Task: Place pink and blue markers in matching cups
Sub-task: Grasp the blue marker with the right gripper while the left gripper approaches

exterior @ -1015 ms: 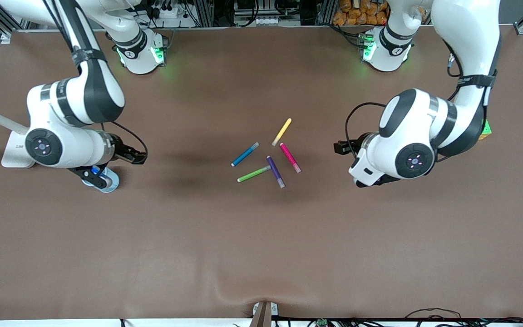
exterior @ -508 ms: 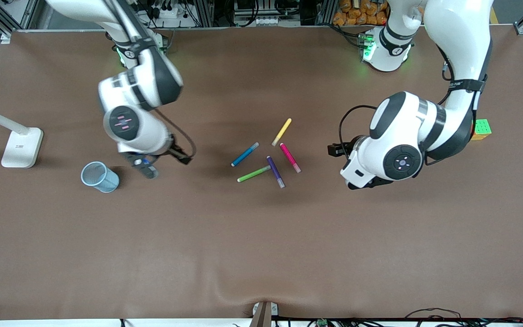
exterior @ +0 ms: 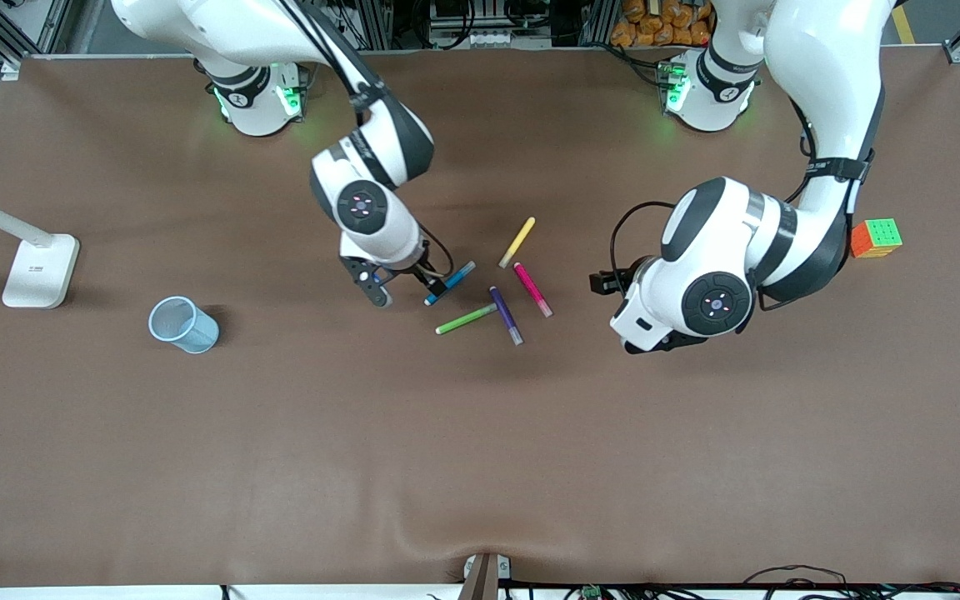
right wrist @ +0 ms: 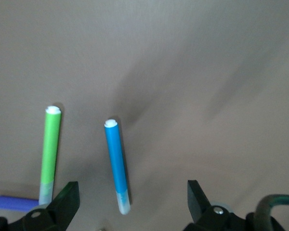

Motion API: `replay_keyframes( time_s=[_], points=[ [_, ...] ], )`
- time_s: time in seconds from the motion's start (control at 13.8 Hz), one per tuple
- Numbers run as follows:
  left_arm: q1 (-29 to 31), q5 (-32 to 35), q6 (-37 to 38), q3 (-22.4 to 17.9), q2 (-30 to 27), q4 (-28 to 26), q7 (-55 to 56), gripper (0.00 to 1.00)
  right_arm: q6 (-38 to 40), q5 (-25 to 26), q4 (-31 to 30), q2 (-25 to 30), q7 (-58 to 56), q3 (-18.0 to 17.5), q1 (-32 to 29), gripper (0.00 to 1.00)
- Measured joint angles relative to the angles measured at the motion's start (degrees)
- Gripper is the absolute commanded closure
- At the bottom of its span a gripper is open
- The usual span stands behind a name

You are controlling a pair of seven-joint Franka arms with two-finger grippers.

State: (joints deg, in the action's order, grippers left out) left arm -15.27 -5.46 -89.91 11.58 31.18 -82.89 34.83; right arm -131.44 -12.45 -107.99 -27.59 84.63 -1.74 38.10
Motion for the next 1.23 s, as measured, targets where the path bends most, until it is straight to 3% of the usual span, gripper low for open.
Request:
replay_keyframes(
  time_s=[0.22, 0.29, 0.36, 0.8, 0.94, 1.02, 1.09, 1.23],
  points=[
    [-0.58, 0.00, -1.77, 0.00, 1.24, 0.12, 1.14, 0.00, -1.46, -0.11, 1.61, -3.62, 4.53, 0.02, 1.81, 0.25],
    [-0.73, 0.00, -2.04, 0.00, 1.55, 0.19, 1.20, 0.00, -1.50, -0.11, 2.53, -4.74, 5.89, 0.02, 2.43, 0.38],
    [-0.80, 0.01, -2.17, 0.00, 1.75, 0.26, 1.21, 0.00, -1.57, -0.11, 3.29, -5.76, 6.75, 0.02, 3.20, 0.43],
    [-0.84, 0.01, -2.20, -0.04, 1.85, 0.40, 1.21, 0.00, -4.86, -0.16, 4.39, -8.08, 8.64, 0.03, 5.61, 0.50],
    [-0.86, 0.01, -2.34, -0.04, 2.04, 0.40, 1.23, 0.00, -6.68, -0.16, 4.41, -9.06, 8.81, 0.04, 6.21, 0.72],
    [-0.92, 0.01, -2.62, -0.04, 2.21, 0.40, 1.26, 0.00, -7.28, -0.16, 4.41, -9.50, 8.83, 0.04, 6.47, 0.95],
    [-1.06, 0.01, -2.84, -0.04, 2.43, 0.40, 1.30, 0.00, -7.86, -0.16, 4.46, -9.82, 8.84, 0.04, 6.71, 1.00],
    [-1.32, 0.01, -3.55, -0.04, 3.01, 0.40, 1.42, 0.00, -8.32, -0.17, 4.74, -9.92, 8.90, 0.07, 6.88, 1.00]
  ],
)
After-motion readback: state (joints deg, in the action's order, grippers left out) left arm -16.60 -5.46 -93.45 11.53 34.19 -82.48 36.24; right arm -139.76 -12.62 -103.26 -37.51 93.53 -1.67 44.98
